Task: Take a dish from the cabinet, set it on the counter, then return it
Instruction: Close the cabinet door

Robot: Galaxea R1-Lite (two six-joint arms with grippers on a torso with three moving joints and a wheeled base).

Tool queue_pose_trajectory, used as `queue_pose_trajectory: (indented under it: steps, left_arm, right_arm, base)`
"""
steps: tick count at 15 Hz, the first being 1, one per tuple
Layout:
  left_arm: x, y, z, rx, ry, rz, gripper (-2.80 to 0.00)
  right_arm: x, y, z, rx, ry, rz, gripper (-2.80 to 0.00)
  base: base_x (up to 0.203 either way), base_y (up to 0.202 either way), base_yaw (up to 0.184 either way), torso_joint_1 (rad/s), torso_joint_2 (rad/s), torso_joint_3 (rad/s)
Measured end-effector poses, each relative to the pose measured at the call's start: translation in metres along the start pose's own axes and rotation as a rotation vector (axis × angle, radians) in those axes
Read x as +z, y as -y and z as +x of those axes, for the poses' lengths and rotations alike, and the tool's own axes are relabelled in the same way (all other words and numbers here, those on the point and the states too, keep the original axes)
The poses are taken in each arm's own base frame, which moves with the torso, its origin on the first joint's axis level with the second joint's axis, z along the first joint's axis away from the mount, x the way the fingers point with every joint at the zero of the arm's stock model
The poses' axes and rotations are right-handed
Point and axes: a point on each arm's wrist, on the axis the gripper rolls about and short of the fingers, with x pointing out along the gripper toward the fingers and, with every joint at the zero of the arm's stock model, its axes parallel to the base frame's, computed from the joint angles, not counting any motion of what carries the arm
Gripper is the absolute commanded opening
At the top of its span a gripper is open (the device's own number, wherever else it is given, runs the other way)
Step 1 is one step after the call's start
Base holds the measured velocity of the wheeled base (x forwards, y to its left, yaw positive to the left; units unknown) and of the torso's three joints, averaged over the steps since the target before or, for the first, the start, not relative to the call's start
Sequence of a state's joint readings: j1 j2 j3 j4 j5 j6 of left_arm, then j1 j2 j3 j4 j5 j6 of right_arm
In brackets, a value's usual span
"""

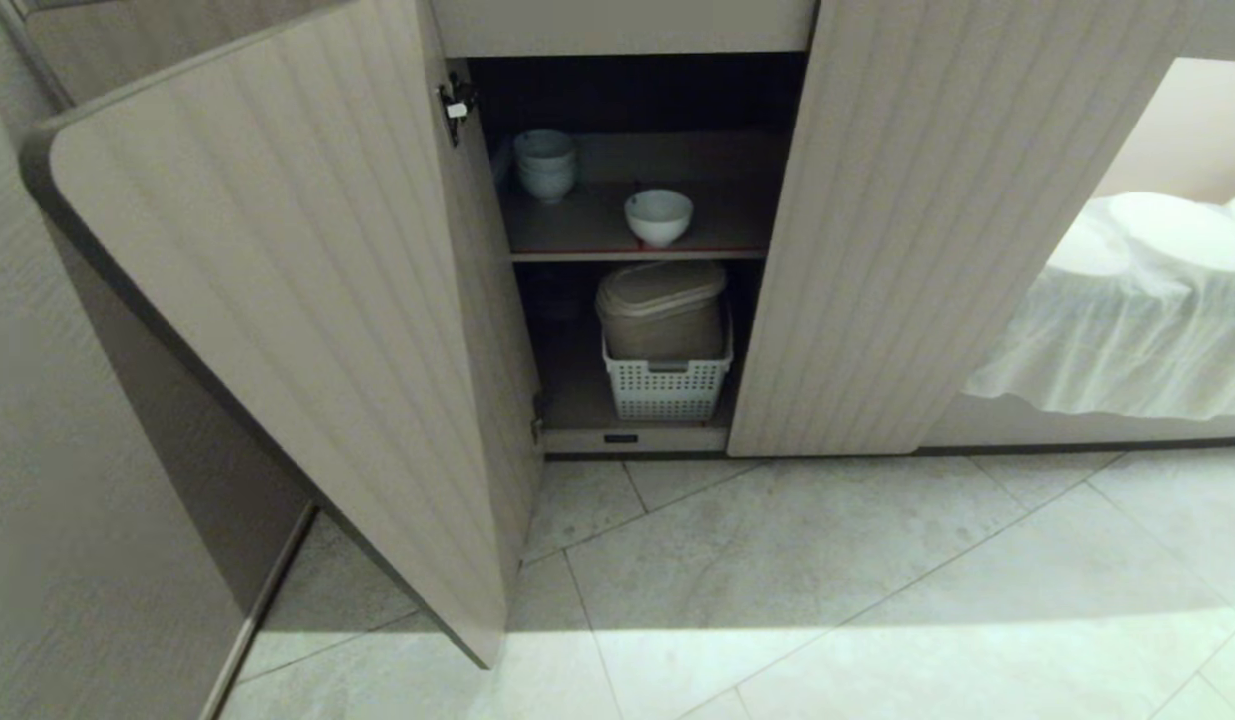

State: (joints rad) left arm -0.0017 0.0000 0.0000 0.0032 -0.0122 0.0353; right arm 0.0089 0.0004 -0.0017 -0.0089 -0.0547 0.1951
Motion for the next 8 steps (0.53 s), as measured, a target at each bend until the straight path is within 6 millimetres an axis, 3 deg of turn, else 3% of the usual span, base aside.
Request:
queue_pose_trajectory:
  steps: [4,8]
  left_arm:
    - [0.0,0.0,0.0,0.0,0.0,0.0,-2.8]
    - [-0.0001,0.0,0.0,0.0,-0.001,-0.002,-2.8]
  right_arm:
    - [0.0,0.0,0.0,0.0,0.001,0.0,-2.8]
    - [0.0,0.0,0.0,0.001,0.0,0.0,-2.8]
  base:
    - [0.0,0.161,0.0,0.001,0.0,0.0]
    - [0.0,0.0,0.0,0.0,0.0,0.0]
